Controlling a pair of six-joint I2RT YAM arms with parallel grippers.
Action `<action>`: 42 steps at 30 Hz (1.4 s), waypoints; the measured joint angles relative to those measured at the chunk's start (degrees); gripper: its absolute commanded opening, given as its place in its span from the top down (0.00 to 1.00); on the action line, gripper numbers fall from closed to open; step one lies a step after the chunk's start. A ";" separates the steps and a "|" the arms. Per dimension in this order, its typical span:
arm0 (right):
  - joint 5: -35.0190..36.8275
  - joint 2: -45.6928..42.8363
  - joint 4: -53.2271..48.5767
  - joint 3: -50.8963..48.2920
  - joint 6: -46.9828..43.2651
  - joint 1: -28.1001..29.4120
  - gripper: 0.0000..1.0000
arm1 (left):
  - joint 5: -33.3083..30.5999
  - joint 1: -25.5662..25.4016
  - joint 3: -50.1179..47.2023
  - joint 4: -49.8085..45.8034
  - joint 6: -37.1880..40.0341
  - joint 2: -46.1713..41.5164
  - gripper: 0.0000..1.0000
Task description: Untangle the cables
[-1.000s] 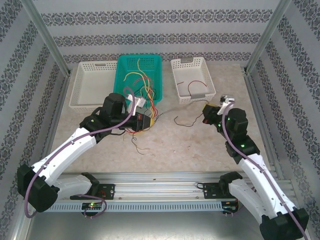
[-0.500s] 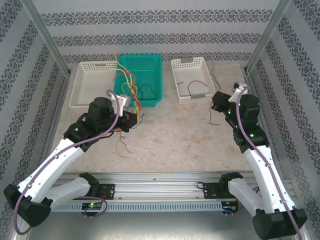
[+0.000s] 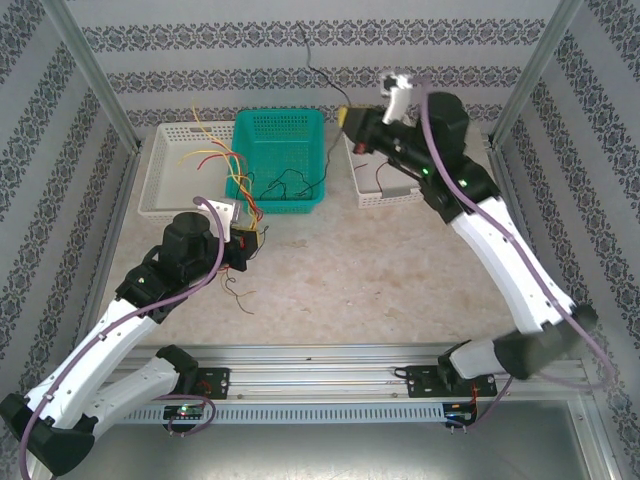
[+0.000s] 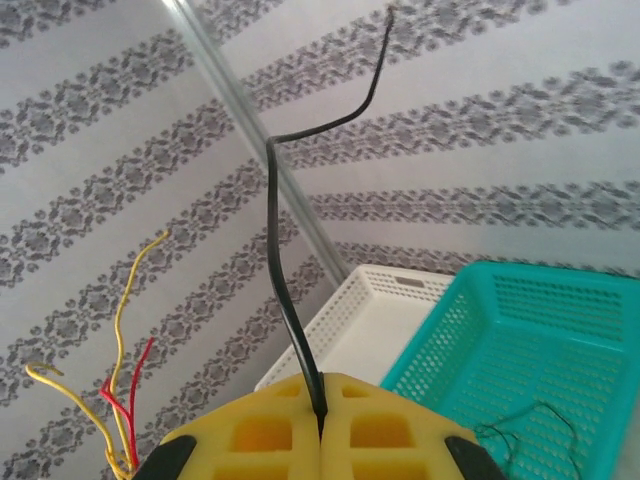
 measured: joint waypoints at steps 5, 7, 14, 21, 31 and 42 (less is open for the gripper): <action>-3.98 15.93 -1.92 16.04 -0.68 1.55 1.00 | -0.28 0.02 -0.02 0.09 0.44 -0.02 1.00; -5.11 22.34 -3.54 22.58 -0.68 1.64 1.00 | -0.44 0.00 -0.07 0.26 0.79 -0.02 1.00; -7.63 44.04 -9.57 46.07 -0.17 1.60 1.00 | -0.44 0.00 -0.52 0.50 1.31 -0.17 1.00; -7.28 51.08 -11.34 46.21 0.31 1.60 1.00 | -0.68 0.02 -0.63 0.70 1.92 -0.44 1.00; -2.75 52.17 -13.55 38.05 -2.71 1.64 0.82 | -0.63 0.00 -0.63 0.76 2.40 -0.44 1.00; -0.57 49.59 -14.75 33.33 -5.79 1.60 0.61 | 1.14 0.00 -0.63 0.79 2.54 1.95 1.00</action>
